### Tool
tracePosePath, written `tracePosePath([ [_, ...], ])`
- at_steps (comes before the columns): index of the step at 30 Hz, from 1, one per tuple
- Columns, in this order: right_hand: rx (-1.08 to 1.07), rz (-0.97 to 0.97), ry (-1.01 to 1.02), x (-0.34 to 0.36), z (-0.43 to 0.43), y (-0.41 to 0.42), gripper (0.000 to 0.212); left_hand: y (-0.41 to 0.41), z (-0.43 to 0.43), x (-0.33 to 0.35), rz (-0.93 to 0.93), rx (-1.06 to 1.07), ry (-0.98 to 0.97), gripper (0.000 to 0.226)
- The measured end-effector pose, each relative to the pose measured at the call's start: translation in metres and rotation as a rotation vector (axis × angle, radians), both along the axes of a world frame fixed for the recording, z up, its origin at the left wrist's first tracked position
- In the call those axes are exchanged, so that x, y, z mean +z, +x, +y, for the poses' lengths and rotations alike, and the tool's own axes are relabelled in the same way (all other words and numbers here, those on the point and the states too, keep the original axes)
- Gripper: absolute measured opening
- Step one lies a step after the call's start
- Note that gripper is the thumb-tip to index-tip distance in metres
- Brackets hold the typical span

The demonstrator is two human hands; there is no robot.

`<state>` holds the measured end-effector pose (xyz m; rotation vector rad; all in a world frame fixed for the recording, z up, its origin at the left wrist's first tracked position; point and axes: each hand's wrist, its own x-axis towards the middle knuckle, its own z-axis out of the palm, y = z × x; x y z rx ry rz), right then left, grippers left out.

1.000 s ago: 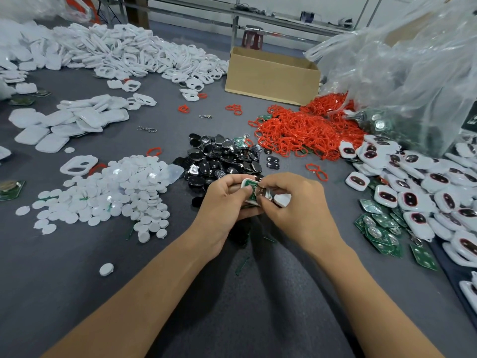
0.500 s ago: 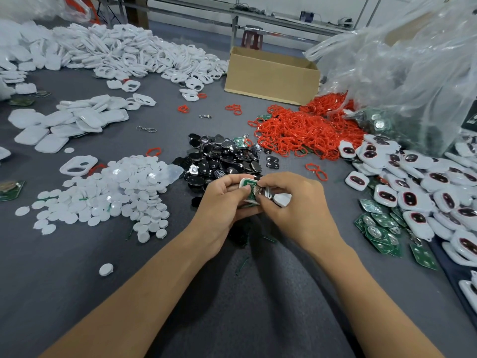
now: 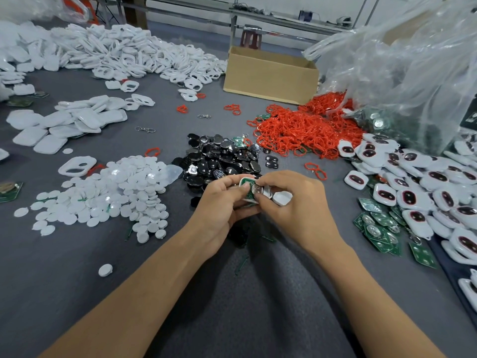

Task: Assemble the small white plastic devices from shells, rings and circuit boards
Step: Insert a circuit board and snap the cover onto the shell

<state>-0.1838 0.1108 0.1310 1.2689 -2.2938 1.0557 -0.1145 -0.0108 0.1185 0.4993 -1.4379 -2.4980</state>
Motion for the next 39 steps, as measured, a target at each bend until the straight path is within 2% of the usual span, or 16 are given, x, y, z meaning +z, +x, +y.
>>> tracePosePath([
  [20,-0.007,-0.034,0.051,0.004,0.0,0.0,0.016,0.0,0.0,0.0,0.004,0.007,0.015,0.018],
  [25,-0.032,-0.24,-0.041,0.008,0.006,-0.003,0.03,-0.001,0.0,-0.001,-0.004,0.045,0.057,0.019],
  [27,-0.14,-0.219,0.052,0.008,0.013,-0.011,0.035,-0.001,0.0,0.0,-0.007,0.061,0.081,0.019],
  [30,-0.283,-0.179,0.357,0.007,0.023,-0.024,0.029,-0.001,0.0,0.0,-0.007,0.067,0.092,0.018],
  [32,-0.304,-0.165,0.468,0.004,0.025,-0.028,0.026,-0.001,0.0,0.0,-0.002,0.071,0.107,0.017],
  [37,-0.344,-0.223,0.371,0.003,0.024,-0.028,0.016,-0.001,-0.001,0.0,0.001,0.063,0.12,0.016],
  [39,-0.335,-0.245,0.287,0.003,0.023,-0.026,0.019,-0.001,-0.001,-0.001,-0.006,0.058,0.108,0.015],
])
